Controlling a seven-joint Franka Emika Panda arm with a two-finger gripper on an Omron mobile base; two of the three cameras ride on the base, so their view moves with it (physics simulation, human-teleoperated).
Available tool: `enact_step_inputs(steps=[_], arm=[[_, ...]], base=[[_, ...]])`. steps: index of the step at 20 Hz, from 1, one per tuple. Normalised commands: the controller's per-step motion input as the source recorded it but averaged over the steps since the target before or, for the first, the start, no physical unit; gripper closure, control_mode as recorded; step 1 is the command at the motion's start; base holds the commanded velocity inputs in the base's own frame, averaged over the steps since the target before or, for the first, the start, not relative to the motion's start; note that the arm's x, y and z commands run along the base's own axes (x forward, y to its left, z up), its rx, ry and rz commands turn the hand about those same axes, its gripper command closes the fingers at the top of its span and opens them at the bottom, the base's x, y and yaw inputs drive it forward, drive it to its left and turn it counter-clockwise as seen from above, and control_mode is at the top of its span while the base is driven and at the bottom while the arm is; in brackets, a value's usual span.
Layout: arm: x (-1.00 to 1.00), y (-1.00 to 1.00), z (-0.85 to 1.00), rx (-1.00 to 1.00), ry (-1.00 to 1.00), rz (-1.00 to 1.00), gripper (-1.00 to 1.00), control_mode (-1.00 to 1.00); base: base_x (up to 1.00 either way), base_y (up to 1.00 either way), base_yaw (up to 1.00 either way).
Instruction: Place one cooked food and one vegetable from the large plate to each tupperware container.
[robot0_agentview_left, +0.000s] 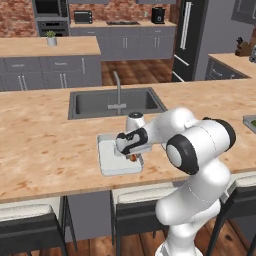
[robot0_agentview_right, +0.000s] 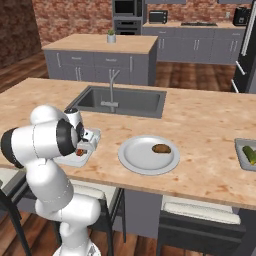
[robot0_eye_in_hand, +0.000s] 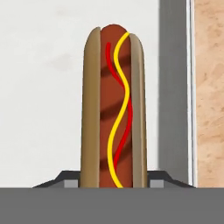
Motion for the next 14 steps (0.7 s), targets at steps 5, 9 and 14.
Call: enact_step_inputs(steps=[5, 9, 14], arm=[[0.0, 0.04, 0.01, 0.0, 0.0, 0.0, -1.0, -1.0], [0.0, 0.08, 0.09, -0.04, 0.0, 0.0, -1.0, -1.0], [0.0, 0.23, 0.32, -0.08, 0.04, 0.0, -1.0, -1.0]], base=[[0.0, 0.0, 0.0], [0.0, 0.0, 0.0], [0.0, 0.0, 0.0]])
